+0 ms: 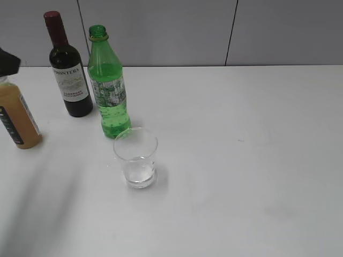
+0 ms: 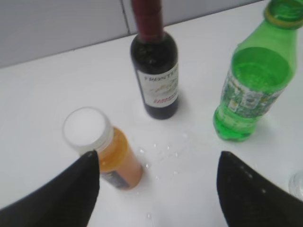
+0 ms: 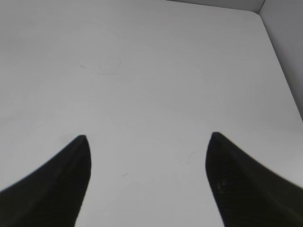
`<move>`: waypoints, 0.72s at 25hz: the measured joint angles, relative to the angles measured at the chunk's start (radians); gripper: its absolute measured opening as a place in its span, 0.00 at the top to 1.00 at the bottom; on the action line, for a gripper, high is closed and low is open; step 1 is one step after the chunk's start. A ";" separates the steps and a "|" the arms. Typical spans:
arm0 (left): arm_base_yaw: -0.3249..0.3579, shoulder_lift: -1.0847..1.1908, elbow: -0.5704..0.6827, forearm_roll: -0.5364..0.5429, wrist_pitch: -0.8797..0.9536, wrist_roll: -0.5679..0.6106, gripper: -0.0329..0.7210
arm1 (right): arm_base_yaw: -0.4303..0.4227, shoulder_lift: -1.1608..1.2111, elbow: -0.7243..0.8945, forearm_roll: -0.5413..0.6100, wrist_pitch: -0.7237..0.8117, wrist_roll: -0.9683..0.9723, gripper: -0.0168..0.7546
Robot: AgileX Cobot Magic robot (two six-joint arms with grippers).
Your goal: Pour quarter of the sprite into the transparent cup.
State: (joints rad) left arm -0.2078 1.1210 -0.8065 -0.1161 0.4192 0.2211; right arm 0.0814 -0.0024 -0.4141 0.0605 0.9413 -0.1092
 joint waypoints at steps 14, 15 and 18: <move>0.108 -0.023 -0.146 0.029 0.741 -0.067 0.17 | 0.000 0.000 0.000 0.000 0.000 0.000 0.22; 0.108 -0.037 -0.146 0.035 0.764 -0.067 0.17 | 0.000 0.000 0.000 0.000 0.000 0.000 0.22; 0.108 -0.120 -0.143 0.042 0.780 -0.075 0.17 | 0.000 0.000 0.000 0.000 0.000 0.000 0.22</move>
State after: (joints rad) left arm -0.0995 1.0014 -0.9493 -0.0741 1.1992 0.1463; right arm 0.0814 -0.0024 -0.4141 0.0605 0.9413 -0.1092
